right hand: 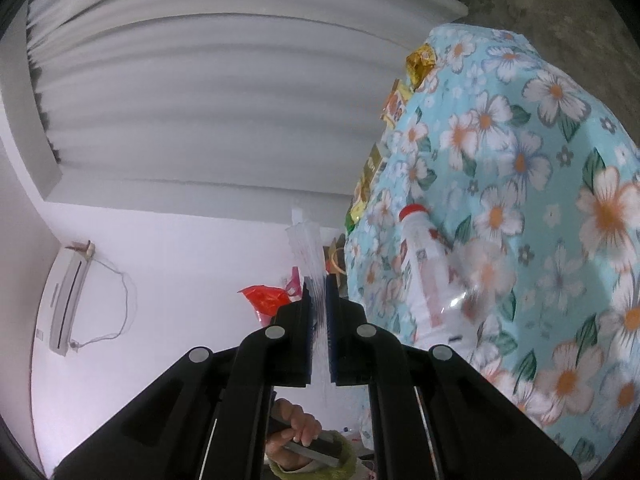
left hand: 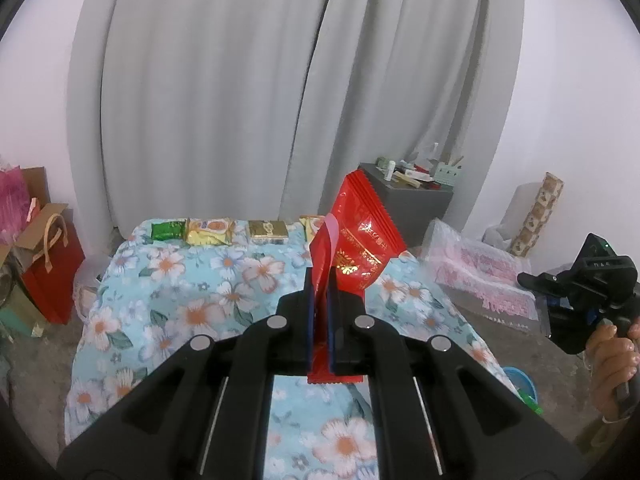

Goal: Collect trash
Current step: 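Carry the red packet and clear wrapper toward the blue wastebasket with both tools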

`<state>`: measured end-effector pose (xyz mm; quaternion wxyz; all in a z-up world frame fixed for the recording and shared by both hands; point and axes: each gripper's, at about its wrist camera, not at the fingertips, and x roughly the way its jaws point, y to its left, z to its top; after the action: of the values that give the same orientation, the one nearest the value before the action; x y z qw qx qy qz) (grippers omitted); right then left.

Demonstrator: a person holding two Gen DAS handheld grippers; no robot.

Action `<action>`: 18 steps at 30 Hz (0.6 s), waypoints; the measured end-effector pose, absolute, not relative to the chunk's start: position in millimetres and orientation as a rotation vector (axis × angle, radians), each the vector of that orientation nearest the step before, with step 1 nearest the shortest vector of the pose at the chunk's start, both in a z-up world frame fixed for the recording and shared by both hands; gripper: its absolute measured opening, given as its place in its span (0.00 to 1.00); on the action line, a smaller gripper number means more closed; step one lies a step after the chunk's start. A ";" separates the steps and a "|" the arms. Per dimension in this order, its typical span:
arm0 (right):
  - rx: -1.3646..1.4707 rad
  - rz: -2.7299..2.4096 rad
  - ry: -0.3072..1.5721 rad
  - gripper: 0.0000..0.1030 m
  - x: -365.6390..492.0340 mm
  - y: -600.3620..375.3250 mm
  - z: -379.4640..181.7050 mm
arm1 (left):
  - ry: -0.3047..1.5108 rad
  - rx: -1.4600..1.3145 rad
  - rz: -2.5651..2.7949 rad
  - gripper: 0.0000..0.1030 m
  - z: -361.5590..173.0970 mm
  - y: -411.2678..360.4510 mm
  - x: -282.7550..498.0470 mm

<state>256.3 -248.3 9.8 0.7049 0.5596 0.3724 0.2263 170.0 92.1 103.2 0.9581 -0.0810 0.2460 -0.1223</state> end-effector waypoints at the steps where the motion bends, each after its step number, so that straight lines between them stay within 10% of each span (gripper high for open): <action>1: 1.242 0.505 0.824 0.06 252.2 -246.3 11.5 | 0.497 -0.165 -0.252 0.03 102.8 92.0 163.1; 18: 1.245 0.493 0.819 0.06 176.6 -232.7 2.8 | 0.464 -0.174 -0.301 0.03 95.3 85.6 90.5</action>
<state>176.7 -232.7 2.8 0.7076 0.5605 0.3685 0.2221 90.5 85.6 95.3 0.9583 -0.0856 0.2287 -0.1486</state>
